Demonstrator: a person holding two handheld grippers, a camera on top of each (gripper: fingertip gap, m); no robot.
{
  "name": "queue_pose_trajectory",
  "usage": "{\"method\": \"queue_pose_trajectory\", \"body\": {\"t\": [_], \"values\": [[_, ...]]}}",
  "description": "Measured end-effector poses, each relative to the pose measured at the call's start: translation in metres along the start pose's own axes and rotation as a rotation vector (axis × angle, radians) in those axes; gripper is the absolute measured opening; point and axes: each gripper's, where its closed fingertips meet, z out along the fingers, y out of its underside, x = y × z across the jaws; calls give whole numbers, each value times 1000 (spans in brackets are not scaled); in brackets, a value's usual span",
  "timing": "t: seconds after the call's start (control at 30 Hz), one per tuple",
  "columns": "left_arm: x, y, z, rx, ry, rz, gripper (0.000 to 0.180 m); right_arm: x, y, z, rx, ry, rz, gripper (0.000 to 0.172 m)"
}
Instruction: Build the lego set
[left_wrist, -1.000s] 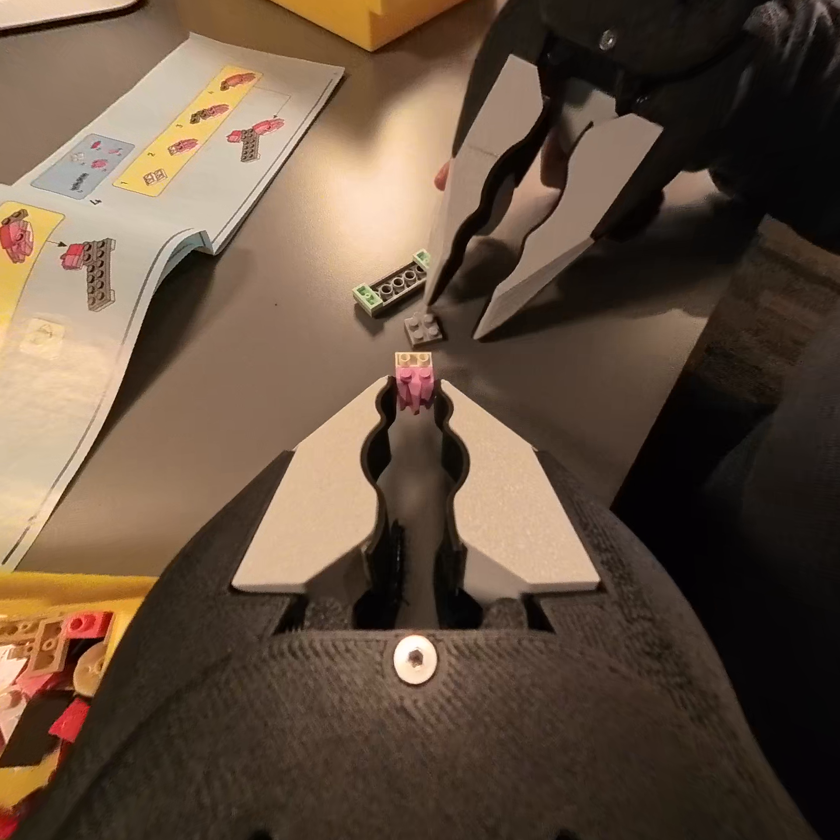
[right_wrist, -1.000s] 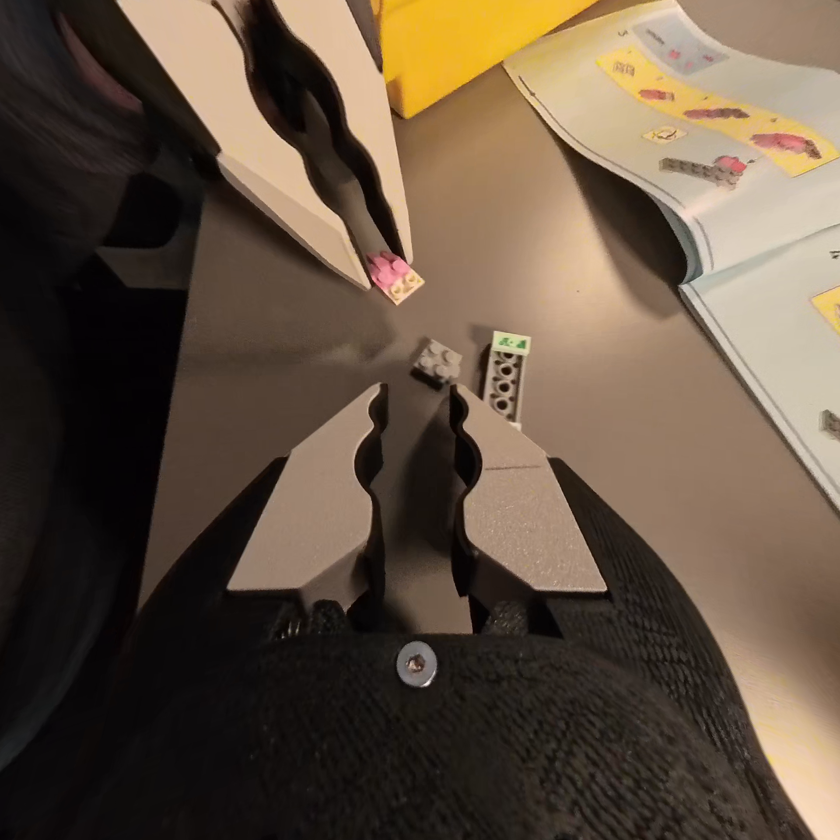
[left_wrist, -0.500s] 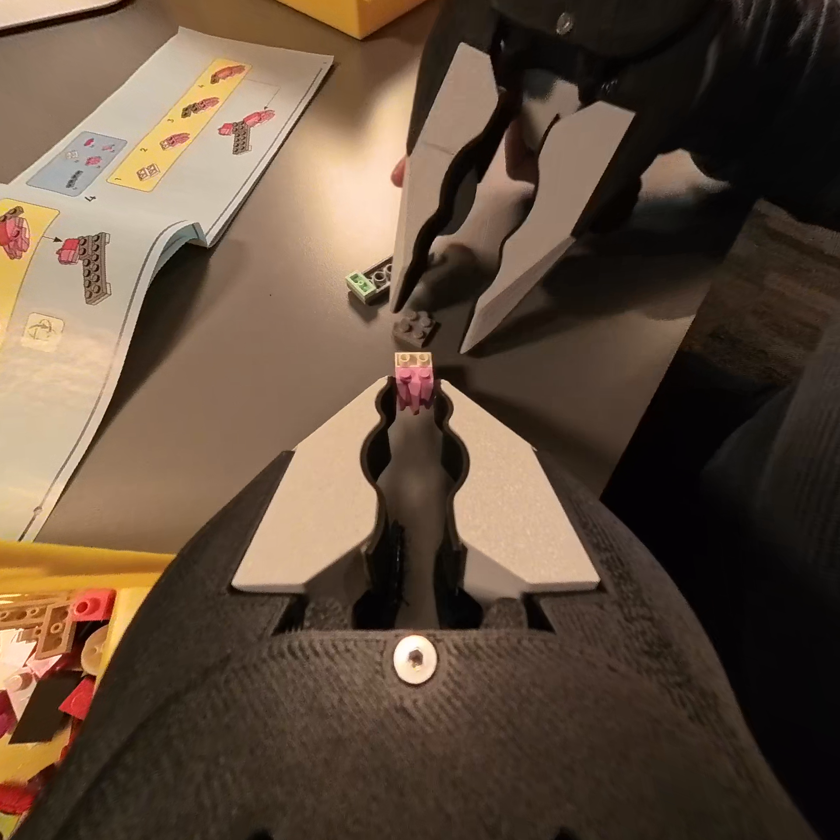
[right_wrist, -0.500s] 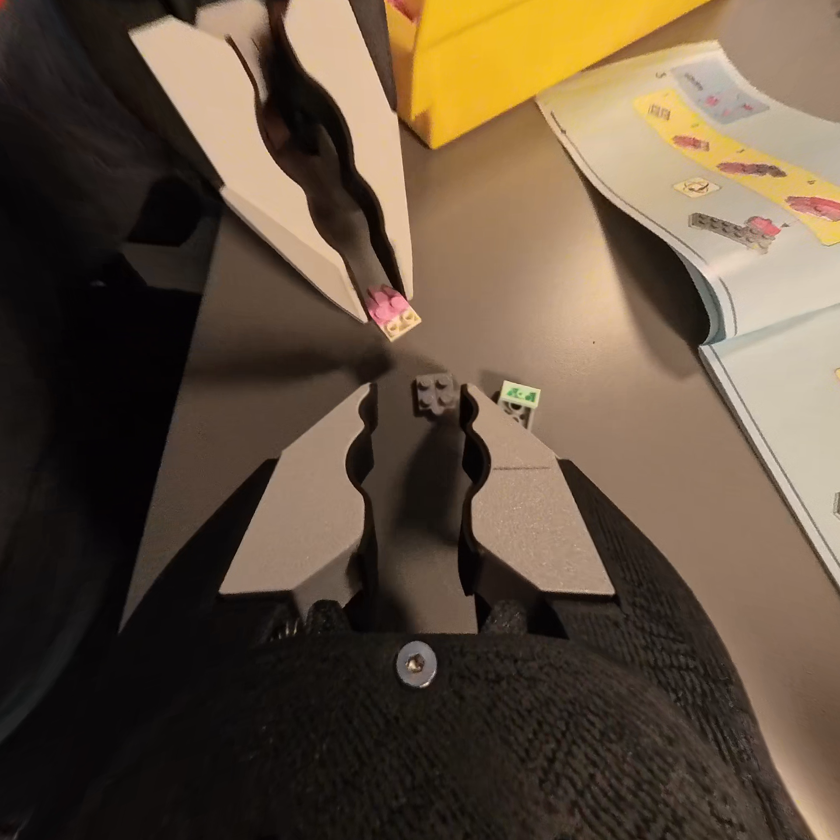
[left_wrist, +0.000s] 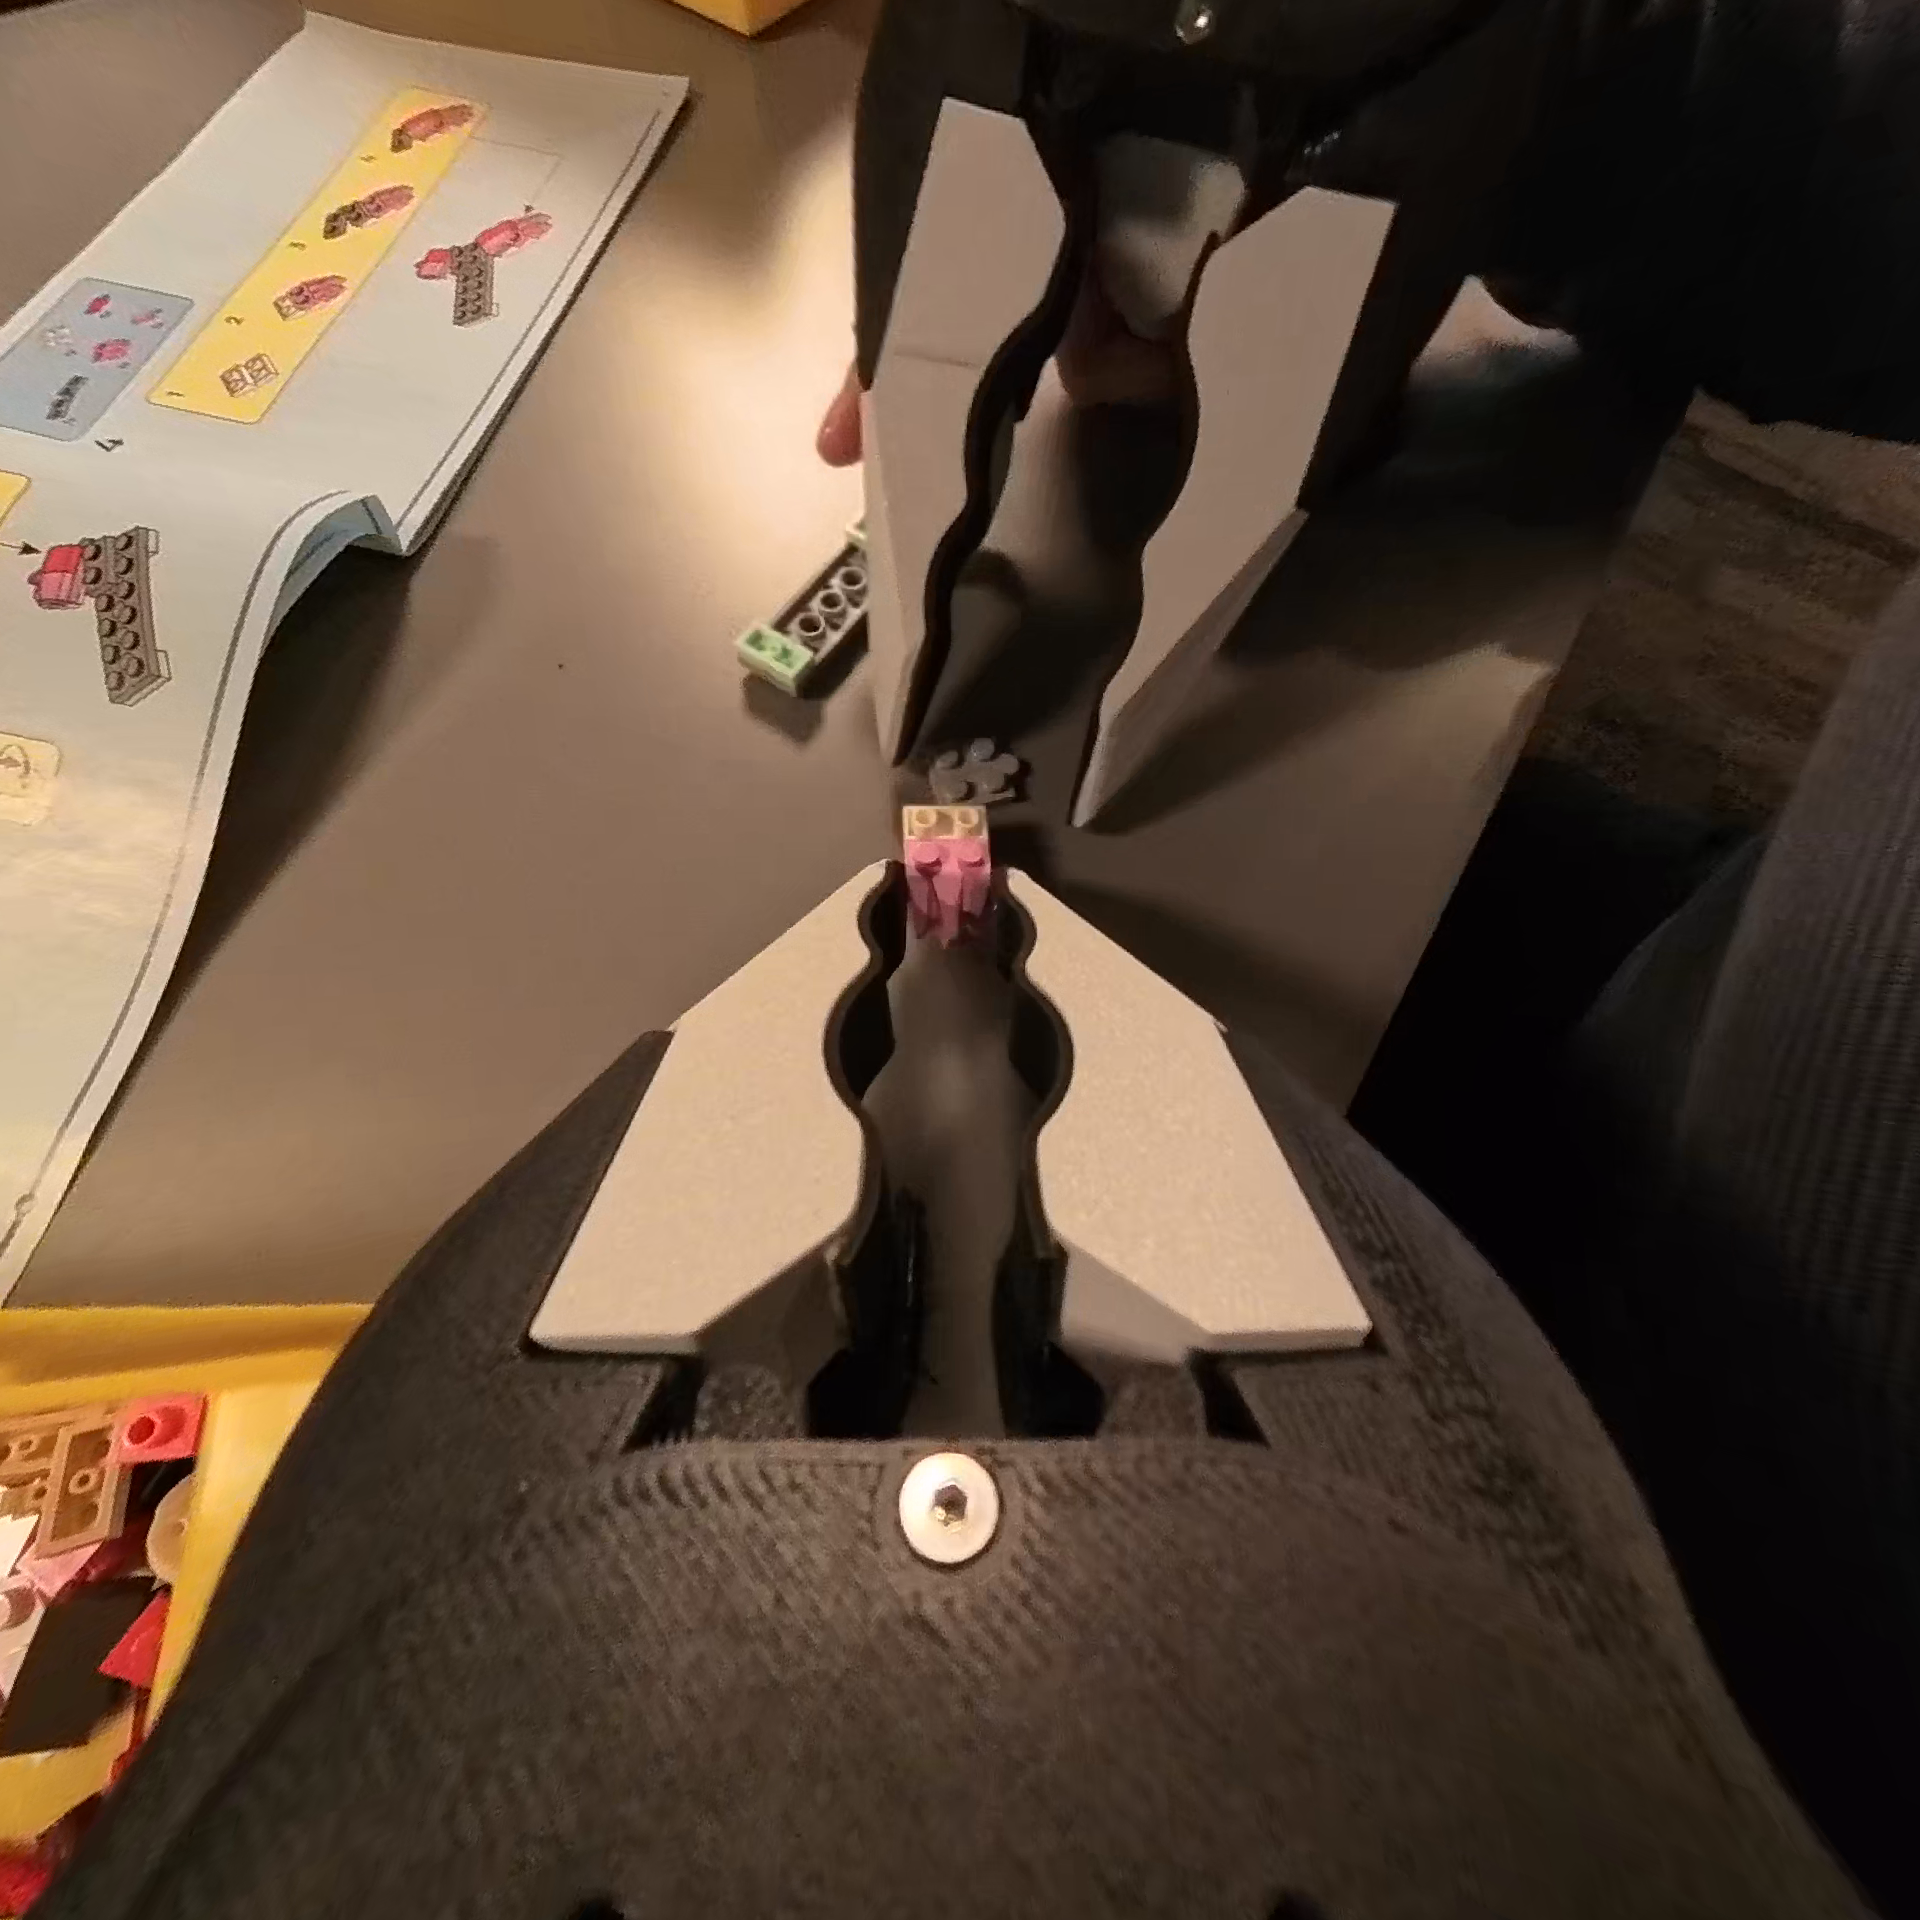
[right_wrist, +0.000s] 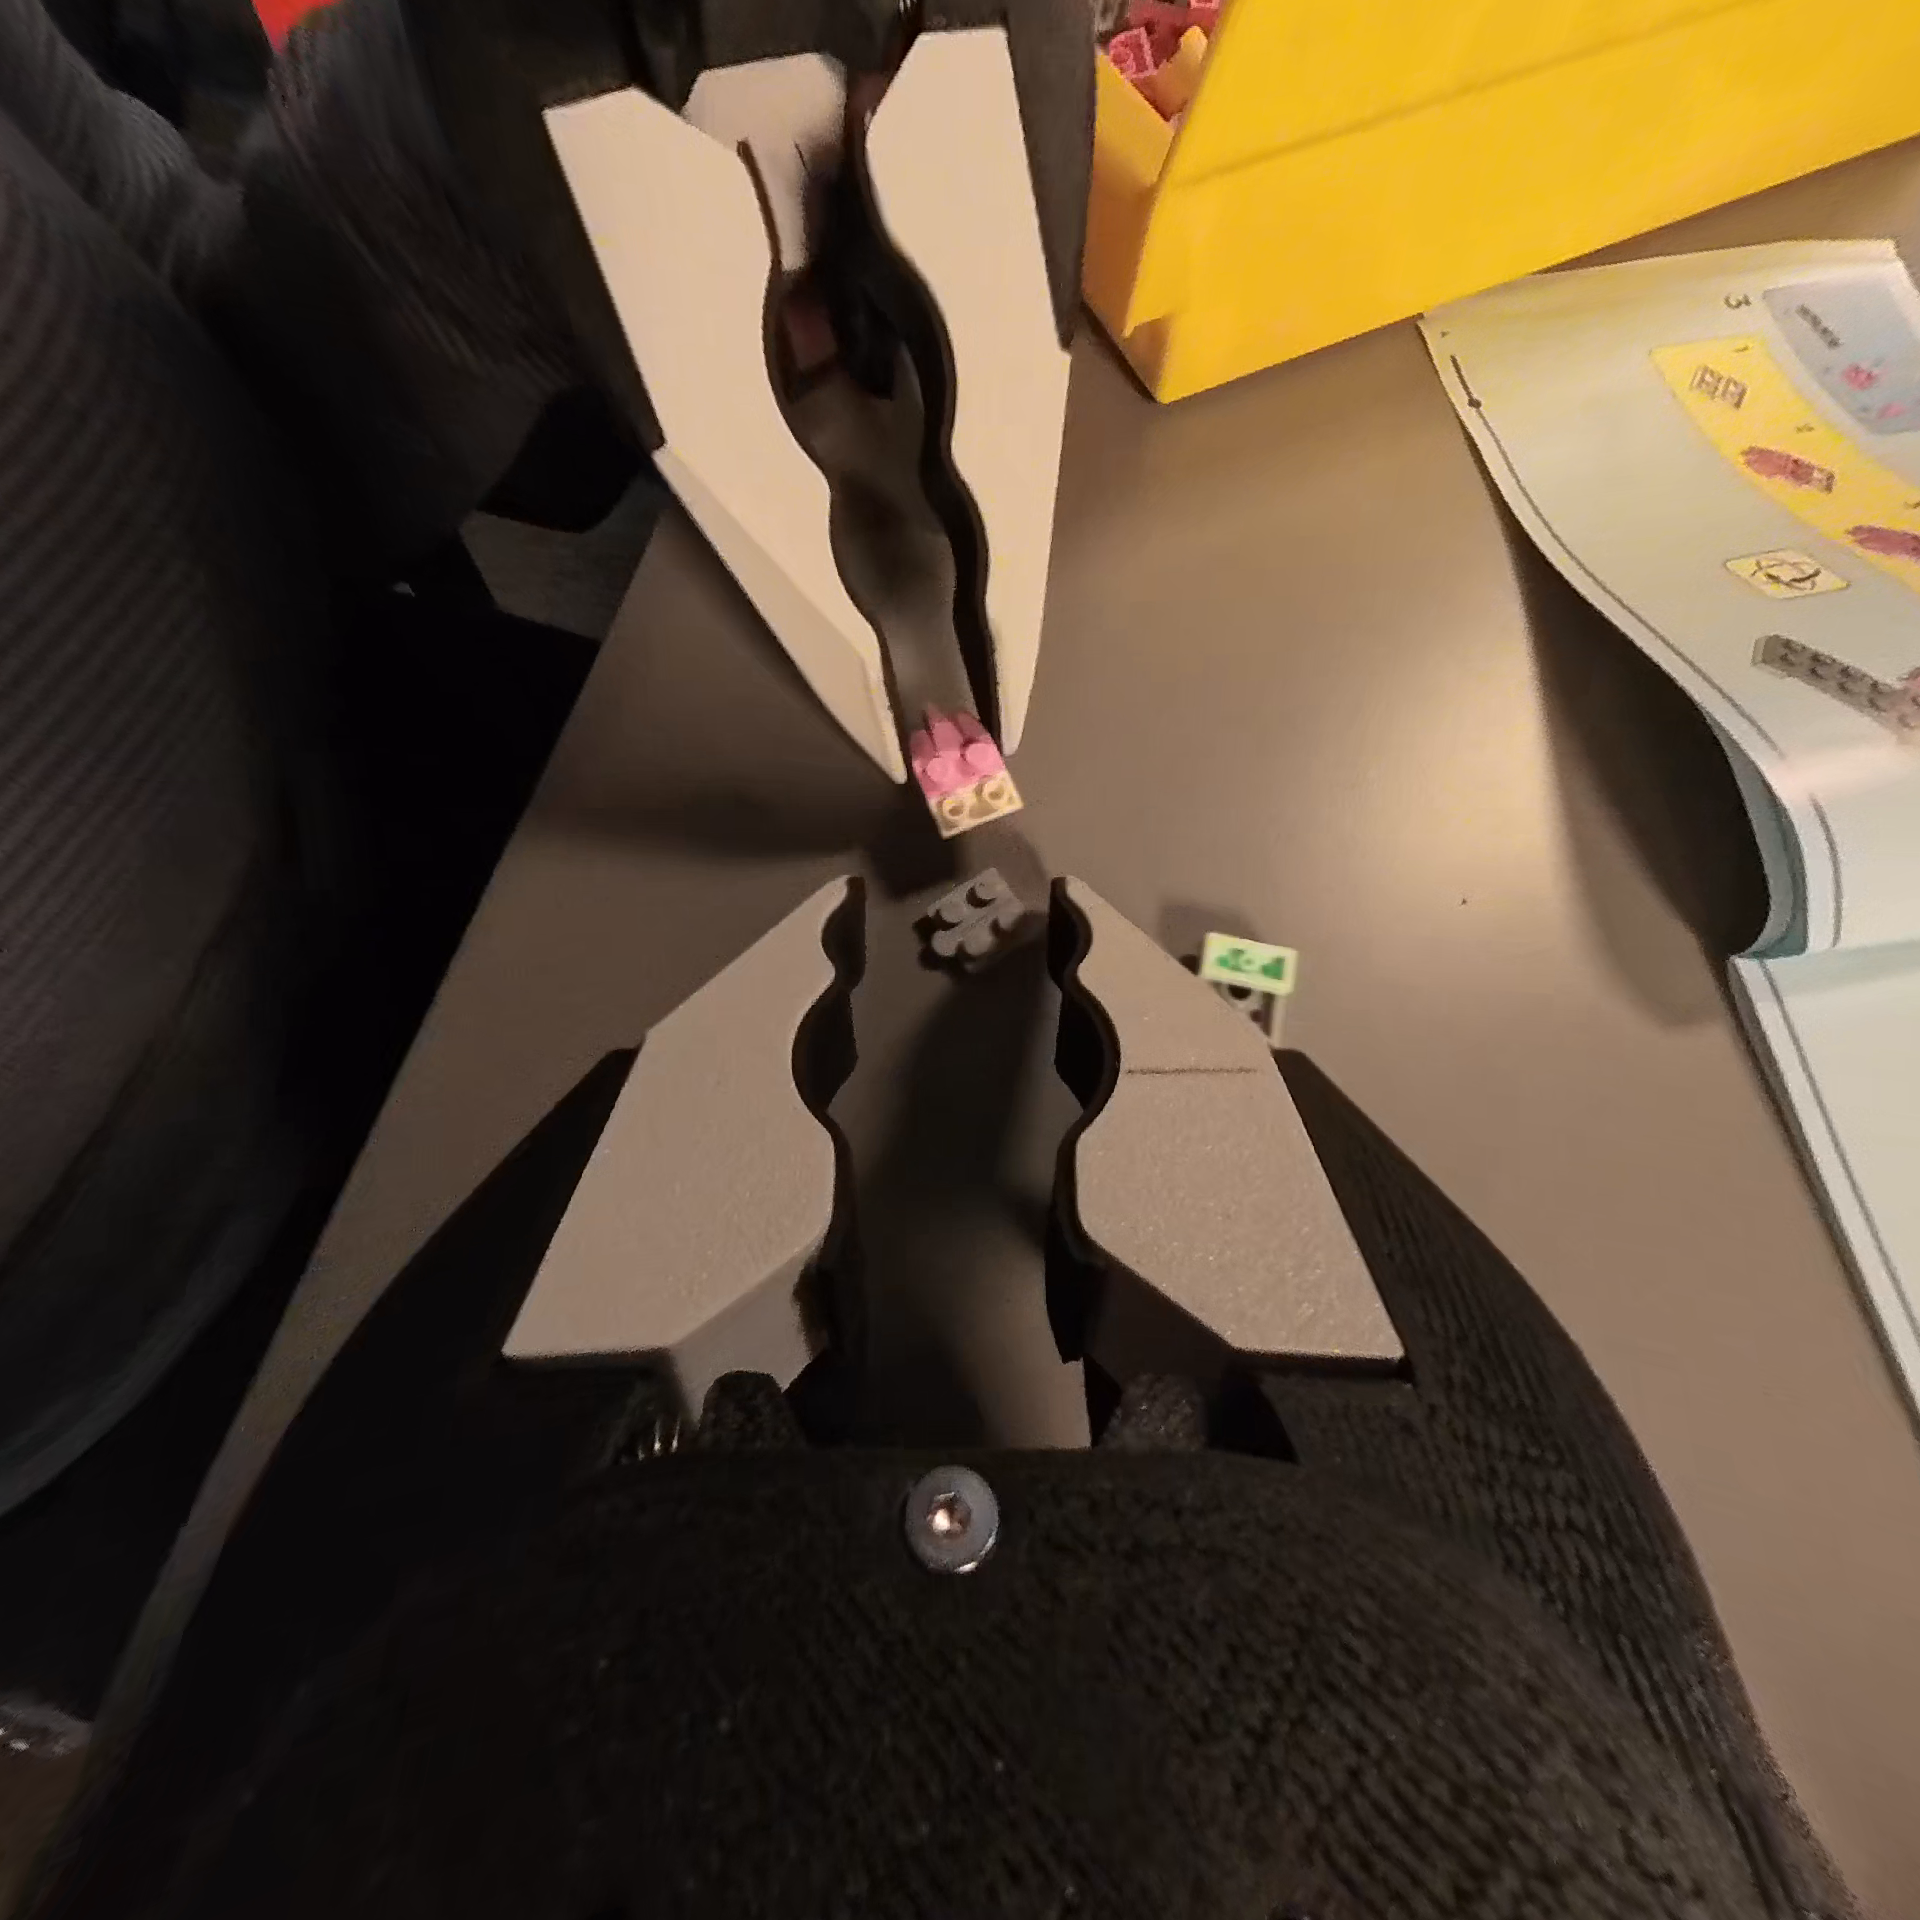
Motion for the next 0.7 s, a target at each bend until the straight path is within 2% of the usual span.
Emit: {"method": "queue_pose_trajectory", "body": {"t": [0.17, 0.3, 0.7], "values": [[0, 3, -1, -11, 7, 1, 15, 2, 4, 0, -34, -58, -39, 32], [-1, 4, -4, -9, 5, -6, 15, -4, 8, -6, -46, -101, -17, 21], [1, 7, -1, -37, 13, 9, 15, -5, 7, -3, -23, -71, -34, 13]]}}
